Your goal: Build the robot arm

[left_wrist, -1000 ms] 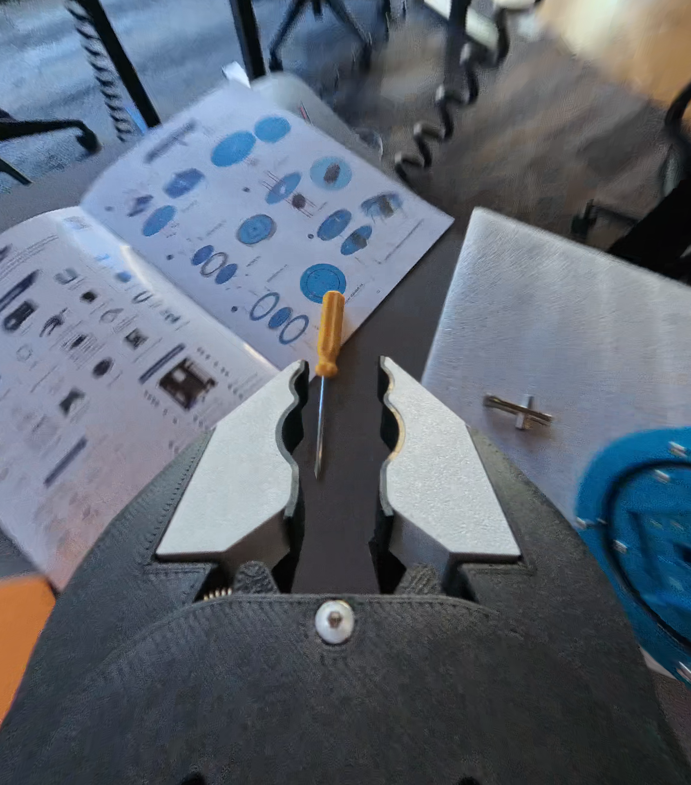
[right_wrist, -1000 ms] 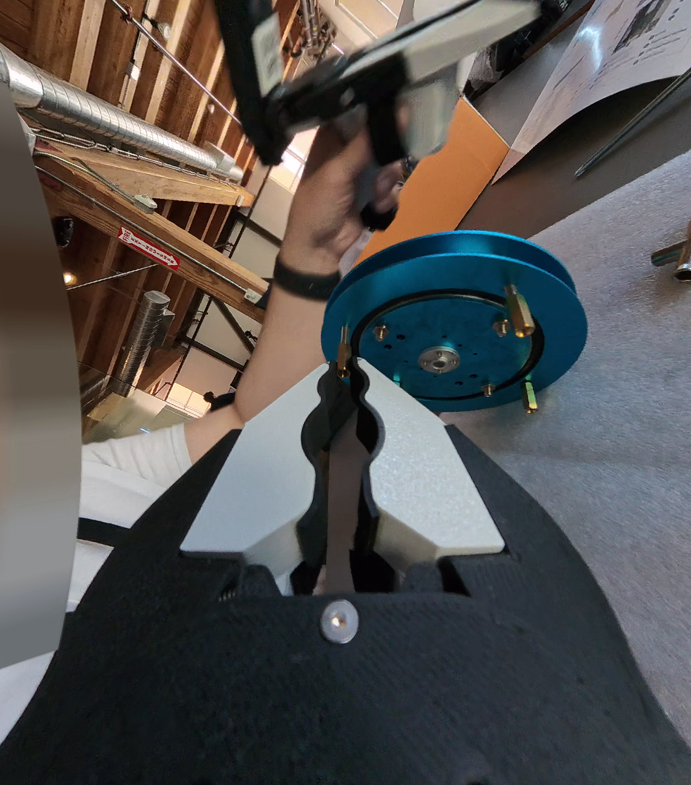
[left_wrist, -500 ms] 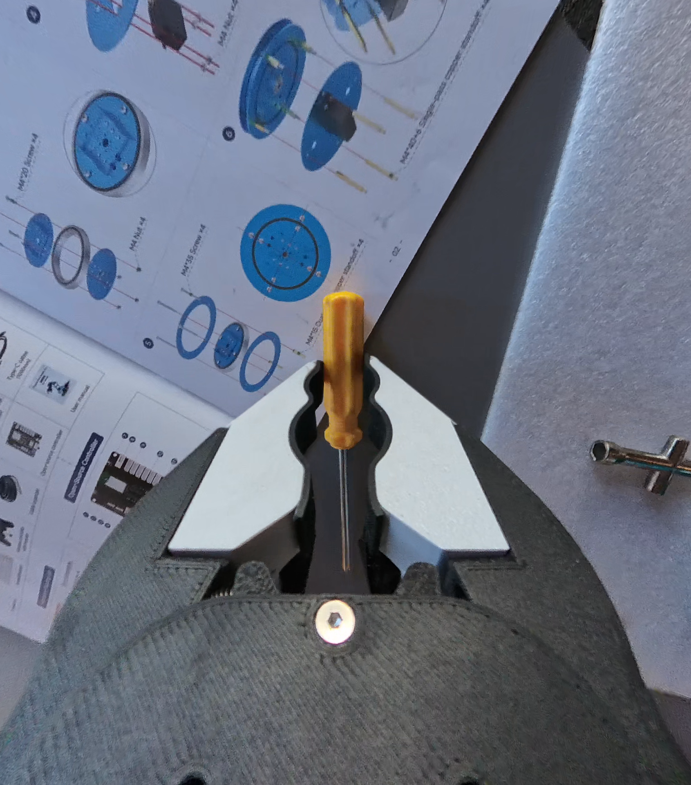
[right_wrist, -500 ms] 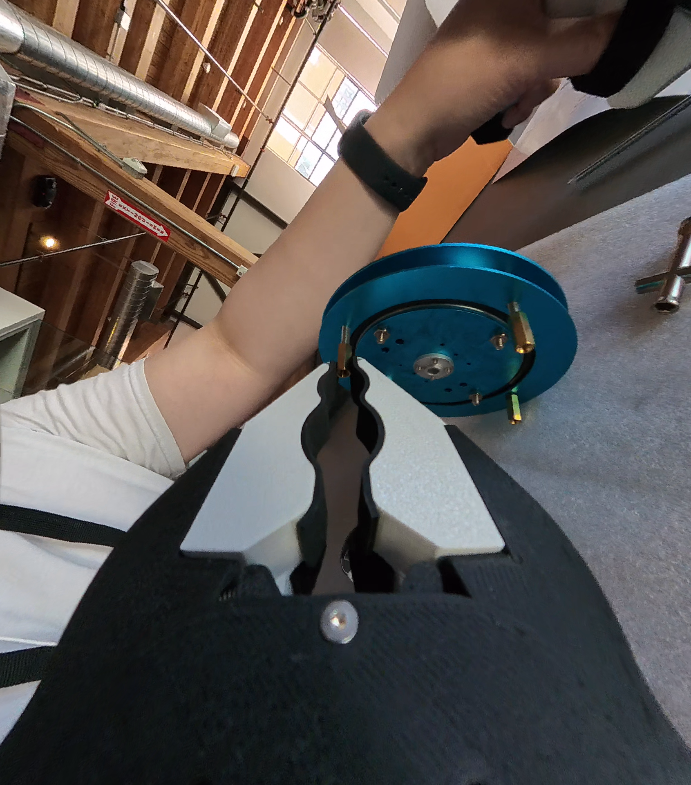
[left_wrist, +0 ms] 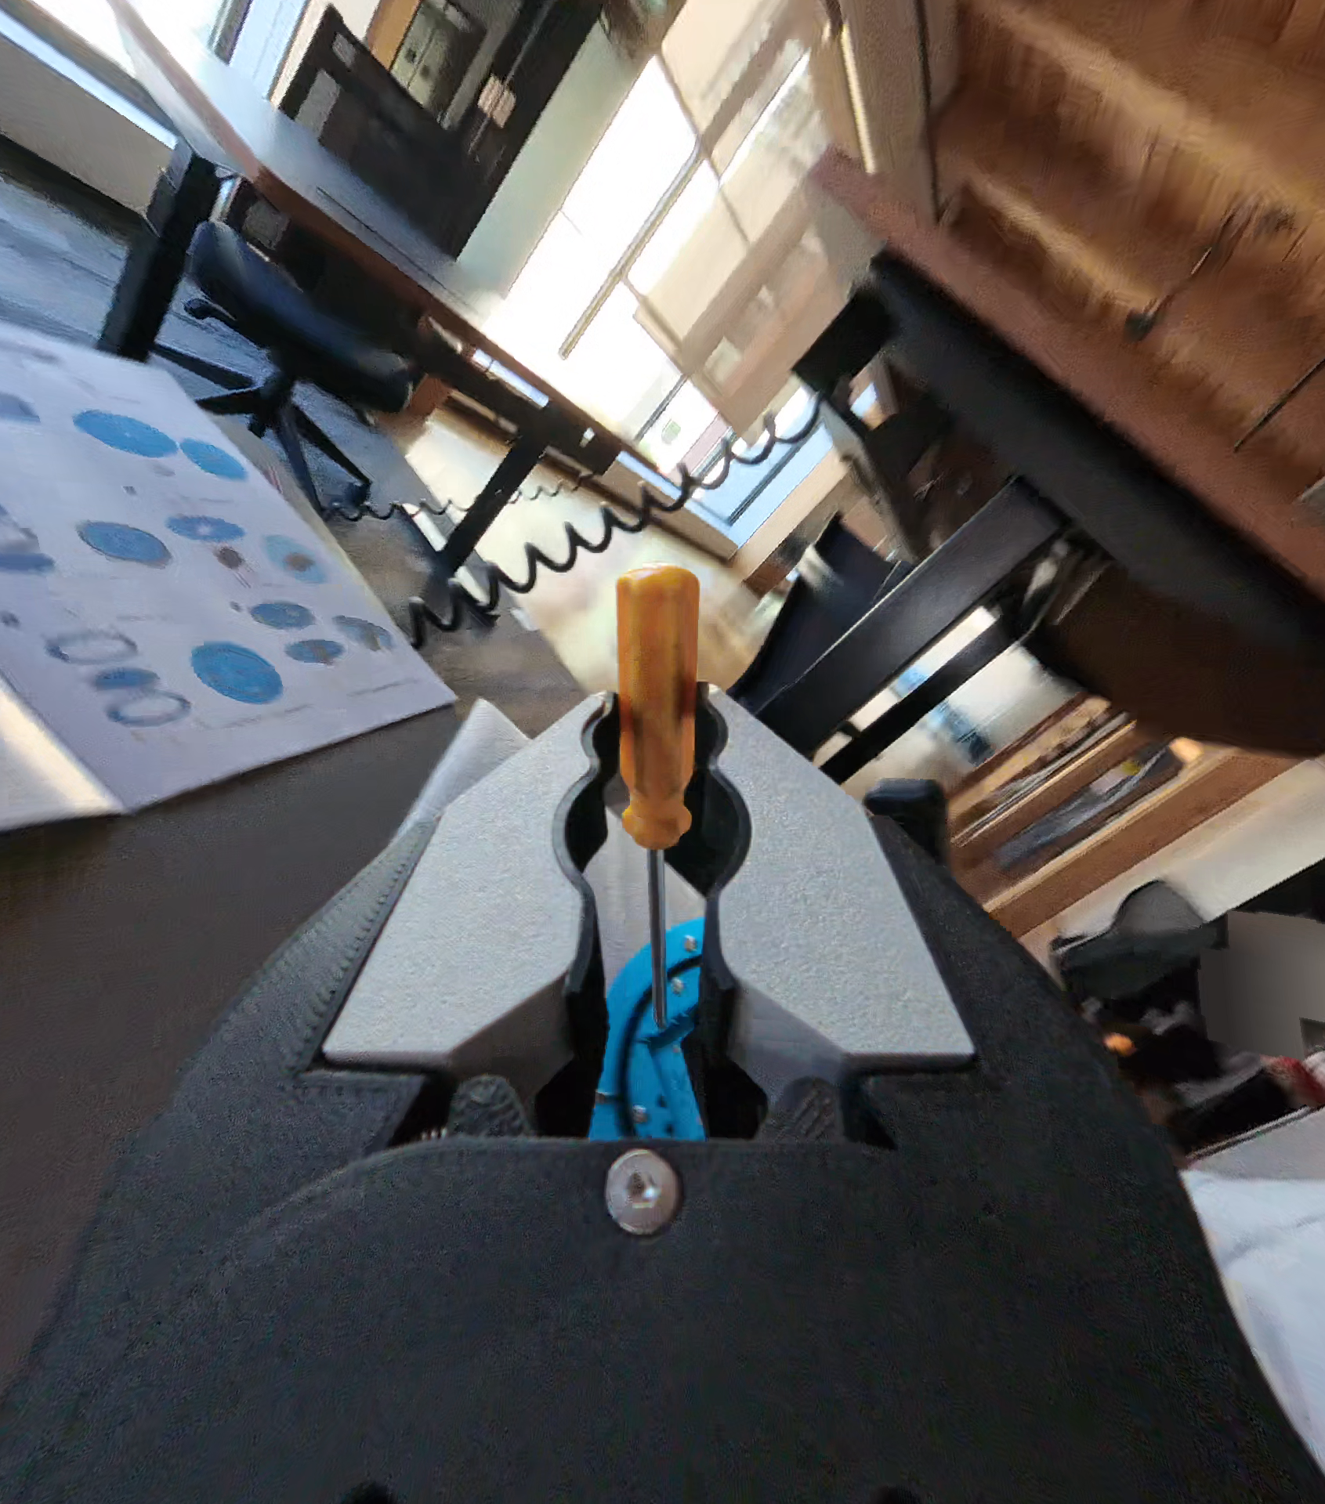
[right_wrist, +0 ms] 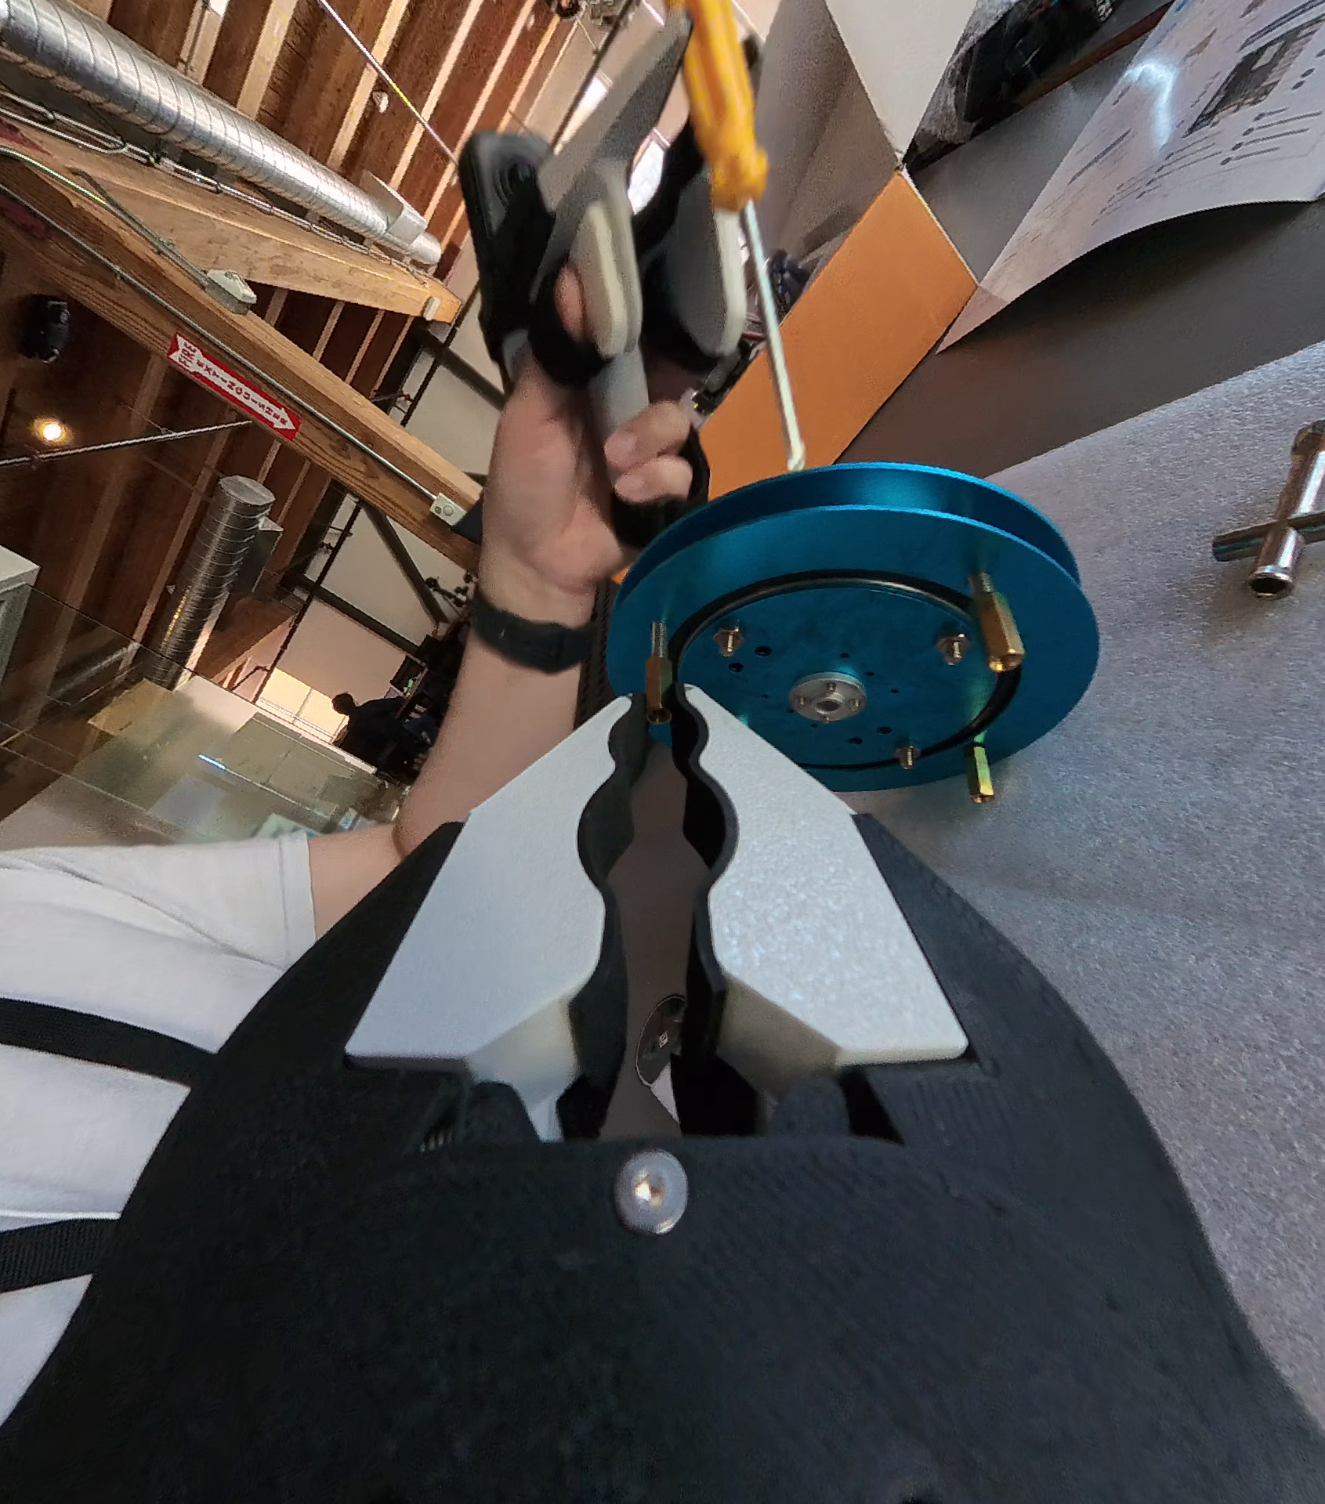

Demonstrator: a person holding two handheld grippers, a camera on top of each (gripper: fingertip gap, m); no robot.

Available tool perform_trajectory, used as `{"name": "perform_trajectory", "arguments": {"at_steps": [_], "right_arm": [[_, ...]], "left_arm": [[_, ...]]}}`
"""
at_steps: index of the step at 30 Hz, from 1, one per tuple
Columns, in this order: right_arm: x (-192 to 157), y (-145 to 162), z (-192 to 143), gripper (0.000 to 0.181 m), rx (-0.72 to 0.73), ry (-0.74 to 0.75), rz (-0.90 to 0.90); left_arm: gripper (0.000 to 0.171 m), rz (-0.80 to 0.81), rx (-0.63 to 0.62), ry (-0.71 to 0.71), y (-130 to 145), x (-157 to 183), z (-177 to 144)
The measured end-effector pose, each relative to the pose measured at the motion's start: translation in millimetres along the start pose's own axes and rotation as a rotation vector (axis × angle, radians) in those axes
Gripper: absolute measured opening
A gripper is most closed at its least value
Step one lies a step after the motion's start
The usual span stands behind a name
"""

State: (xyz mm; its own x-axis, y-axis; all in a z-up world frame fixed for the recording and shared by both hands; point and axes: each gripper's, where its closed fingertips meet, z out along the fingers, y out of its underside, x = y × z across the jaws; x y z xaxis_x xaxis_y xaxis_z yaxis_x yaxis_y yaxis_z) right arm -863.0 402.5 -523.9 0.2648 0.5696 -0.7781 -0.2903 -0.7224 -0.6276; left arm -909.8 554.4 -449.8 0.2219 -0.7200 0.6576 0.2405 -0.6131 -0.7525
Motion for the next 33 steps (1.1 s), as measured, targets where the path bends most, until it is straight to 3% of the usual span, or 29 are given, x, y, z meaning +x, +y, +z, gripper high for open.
{"name": "perform_trajectory", "arguments": {"at_steps": [6, 15, 27, 33], "right_arm": [[-0.8, 0.6, 2.4, 0.004, -0.014, 0.008, -0.058], [-0.9, 0.6, 1.1, 0.004, -0.02, -0.029, -0.04], [0.2, -2.6, 2.4, 0.004, -0.019, -0.027, -0.033], [-0.1, -3.1, 3.6, 0.004, -0.023, -0.033, -0.032]], "left_arm": [[0.015, -0.215, 0.183, 0.033, 32.6, 4.4, -23.7], [0.016, -0.403, 0.407, 0.127, 28.3, 11.4, -40.0], [0.016, -0.536, 0.492, 0.152, 38.9, -3.9, -40.7], [0.016, -0.524, 0.508, 0.151, 38.9, -0.9, -40.0]]}}
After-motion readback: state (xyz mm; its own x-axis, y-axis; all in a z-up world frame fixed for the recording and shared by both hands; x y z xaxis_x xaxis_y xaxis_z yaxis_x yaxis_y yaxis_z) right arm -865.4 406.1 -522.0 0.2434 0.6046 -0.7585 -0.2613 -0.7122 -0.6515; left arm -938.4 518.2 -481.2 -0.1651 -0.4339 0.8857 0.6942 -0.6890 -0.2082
